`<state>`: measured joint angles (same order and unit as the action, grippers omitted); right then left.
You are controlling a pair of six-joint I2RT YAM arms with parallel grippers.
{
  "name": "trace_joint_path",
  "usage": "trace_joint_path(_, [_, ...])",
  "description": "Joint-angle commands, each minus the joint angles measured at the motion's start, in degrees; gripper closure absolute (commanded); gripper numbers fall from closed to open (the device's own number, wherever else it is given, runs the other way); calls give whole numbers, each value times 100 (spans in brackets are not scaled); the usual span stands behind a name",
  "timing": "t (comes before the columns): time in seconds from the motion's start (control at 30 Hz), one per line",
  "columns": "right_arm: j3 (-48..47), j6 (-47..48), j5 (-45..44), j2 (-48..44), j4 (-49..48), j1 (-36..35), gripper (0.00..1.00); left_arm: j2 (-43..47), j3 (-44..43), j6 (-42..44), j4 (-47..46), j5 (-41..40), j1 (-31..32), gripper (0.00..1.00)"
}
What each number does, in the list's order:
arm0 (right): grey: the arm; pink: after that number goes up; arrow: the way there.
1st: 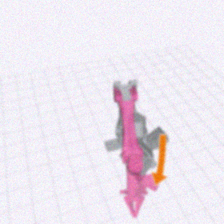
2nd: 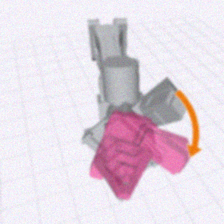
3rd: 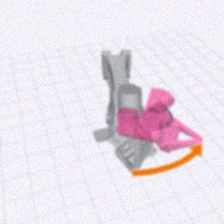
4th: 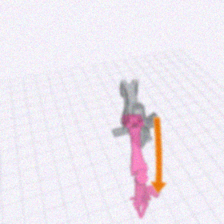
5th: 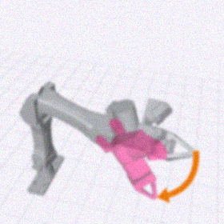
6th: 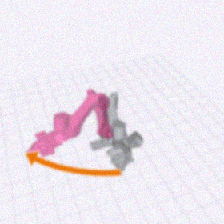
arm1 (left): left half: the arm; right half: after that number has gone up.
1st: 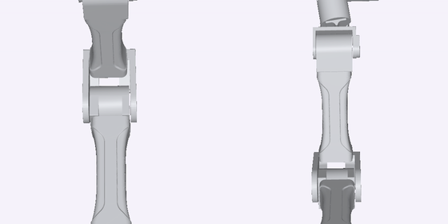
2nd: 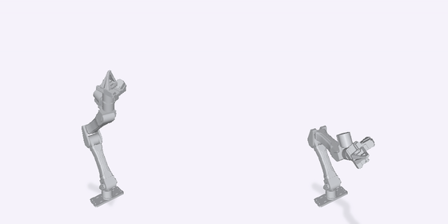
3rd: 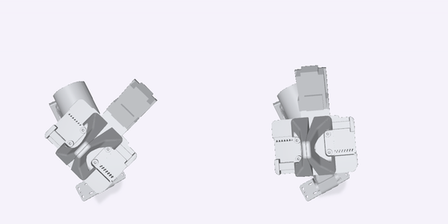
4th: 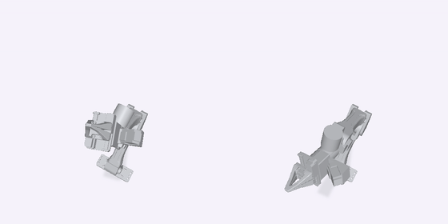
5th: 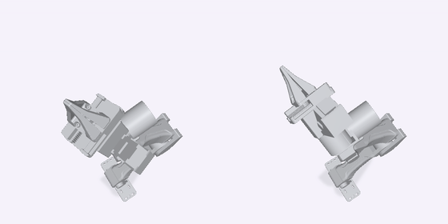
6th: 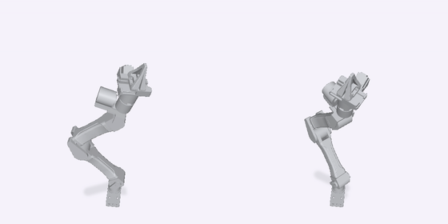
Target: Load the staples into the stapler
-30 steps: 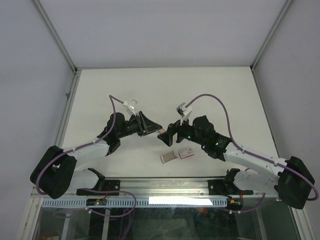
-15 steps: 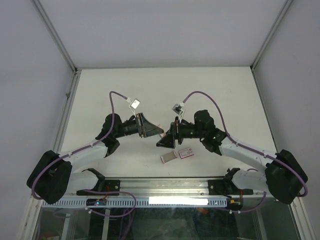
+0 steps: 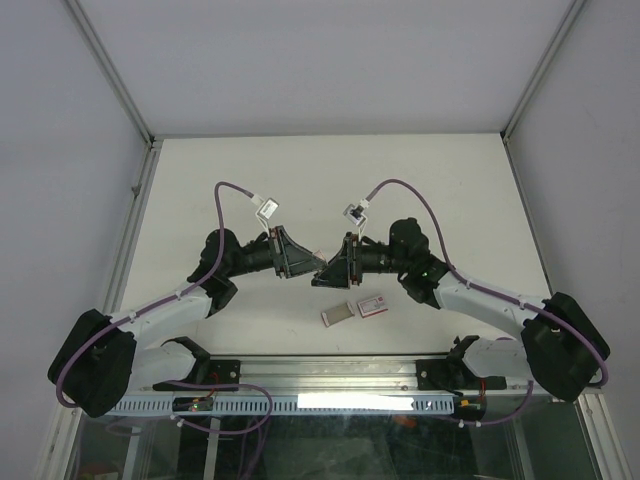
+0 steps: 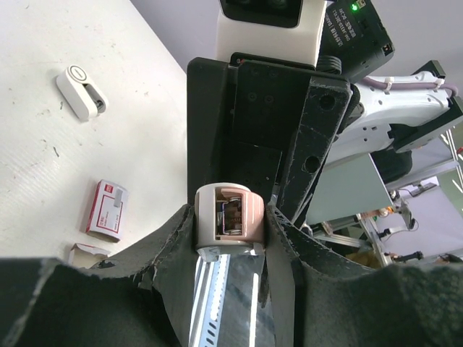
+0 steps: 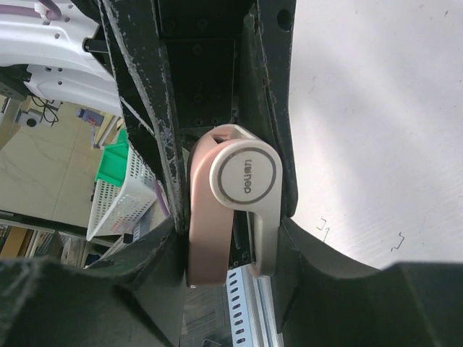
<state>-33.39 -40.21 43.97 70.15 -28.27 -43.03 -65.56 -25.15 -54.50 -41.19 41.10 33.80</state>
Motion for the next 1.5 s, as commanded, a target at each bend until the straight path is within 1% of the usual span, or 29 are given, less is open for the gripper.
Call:
trace_joint_path(0.0, [46, -122, -247, -203, 30, -22, 100, 170, -161, 297, -171, -62, 61, 100])
trace_joint_path(0.03, [31, -105, -236, -231, 59, -22, 100, 174, -180, 316, -109, -61, 66, 100])
trace_joint_path(0.07, [-11, -90, -233, -257, 127, -22, 100, 177, -202, 351, -37, -51, 63, 93])
trace_joint_path(0.13, [-158, -2, -141, -247, 415, 75, 100, 213, -246, 374, 164, -162, 65, 64])
trace_joint_path(0.17, [-266, 83, -57, -214, 665, 124, 100, 229, -257, 397, 279, -238, 59, 53])
trace_joint_path(0.23, [-461, 323, 34, -157, 1128, 148, 100, 293, -276, 417, 366, -324, 65, 40])
trace_joint_path(0.27, [-519, 434, 30, -158, 1337, 153, 100, 323, -272, 388, 402, -387, 65, 39])
trace_joint_path(0.33, [-585, 636, 15, -176, 1610, 167, 100, 398, -272, 353, 496, -520, 65, 41])
trace_joint_path(0.47, [-674, 783, 91, -126, 1857, 213, 100, 447, -257, 277, 441, -544, 64, 52])
trace_joint_path(0.5, [-684, 786, 120, -85, 1868, 213, 100, 441, -243, 212, 353, -525, 65, 52])
trace_joint_path(0.63, [-704, 765, 189, 14, 1864, 216, 100, 352, -220, 172, 139, -395, 61, 47])
trace_joint_path(0.87, [-771, 809, 306, 40, 1885, 212, 100, 223, -233, 177, 258, -375, 65, 48])
trace_joint_path(1.0, [-813, 864, 449, 113, 1939, 214, 100, 144, -268, 177, 280, -374, 65, 46])
trace_joint_path(1.07, [-818, 857, 528, 130, 1925, 216, 100, 111, -271, 0, 279, -381, 64, 49])
trace_joint_path(1.2, [-831, 865, 541, 93, 1930, 216, 100, 76, -265, -42, 292, -365, 65, 57])
trace_joint_path(1.27, [-841, 857, 549, 87, 1927, 216, 100, 58, -254, -58, 287, -337, 65, 57])
trace_joint_path(1.37, [-854, 849, 601, 114, 1924, 211, 100, 23, -271, -69, 272, -301, 59, 51])
trace_joint_path(1.47, [-845, 848, 602, 105, 1921, 205, 100, -24, -280, -78, 244, -263, 74, 50])
